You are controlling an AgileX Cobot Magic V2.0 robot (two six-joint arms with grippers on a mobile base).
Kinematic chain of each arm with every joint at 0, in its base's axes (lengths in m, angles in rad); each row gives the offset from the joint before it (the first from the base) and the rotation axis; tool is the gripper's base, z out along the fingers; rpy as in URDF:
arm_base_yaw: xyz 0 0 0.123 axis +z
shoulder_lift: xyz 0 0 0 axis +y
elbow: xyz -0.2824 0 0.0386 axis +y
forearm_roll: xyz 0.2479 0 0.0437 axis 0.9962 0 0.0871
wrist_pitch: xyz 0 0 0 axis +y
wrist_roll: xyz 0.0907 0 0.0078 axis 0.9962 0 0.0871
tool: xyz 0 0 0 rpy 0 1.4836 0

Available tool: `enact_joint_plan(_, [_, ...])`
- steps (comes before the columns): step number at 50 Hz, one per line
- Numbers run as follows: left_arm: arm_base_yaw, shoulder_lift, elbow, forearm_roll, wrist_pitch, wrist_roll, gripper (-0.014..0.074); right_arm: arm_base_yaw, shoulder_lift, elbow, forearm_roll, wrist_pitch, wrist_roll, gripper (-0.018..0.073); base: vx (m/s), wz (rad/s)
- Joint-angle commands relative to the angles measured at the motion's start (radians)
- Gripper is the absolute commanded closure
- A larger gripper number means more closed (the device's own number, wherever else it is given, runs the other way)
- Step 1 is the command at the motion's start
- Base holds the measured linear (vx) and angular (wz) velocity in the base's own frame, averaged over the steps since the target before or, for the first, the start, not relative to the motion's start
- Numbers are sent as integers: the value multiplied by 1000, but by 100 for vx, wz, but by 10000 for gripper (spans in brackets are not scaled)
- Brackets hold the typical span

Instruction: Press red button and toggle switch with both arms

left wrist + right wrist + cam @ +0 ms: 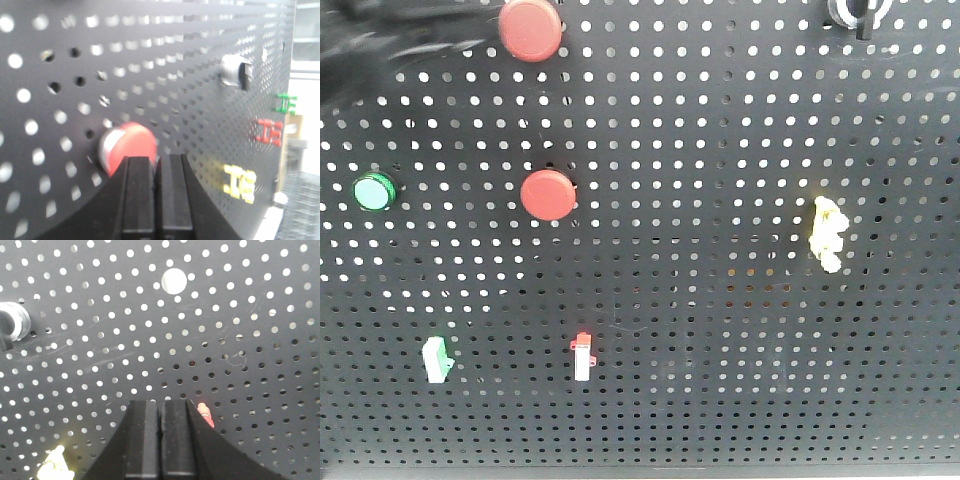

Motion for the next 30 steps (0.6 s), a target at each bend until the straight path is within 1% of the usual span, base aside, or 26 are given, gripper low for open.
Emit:
enact_joint_plan(1, [-4,10,-59,-63,-11,-23,594,2,8,-34,-2,-79,-13,562,0,0])
enact_joint_plan(6, [-4,30,-69,-64,-34,-25,594,2,8,-34,-2,-80,-22,562,0,0])
enact_joint_plan(15, [-4,59,-68,-60,-120,-27,594,2,8,-34,-2,-79,-55,562,0,0])
enact_joint_plan(19, [-4,69,-68,-59,-138,-27,594,2,8,-34,-2,-79,-57,562,0,0])
enact_joint_plan(24, [-2,73,-68,-54,-130,-27,594,2,8,-34,-2,-79,-57,562,0,0])
enact_joint_plan(30, [-2,63,-68,-53,-57,-16,594,2,8,-34,1,-79,-57,562,0,0])
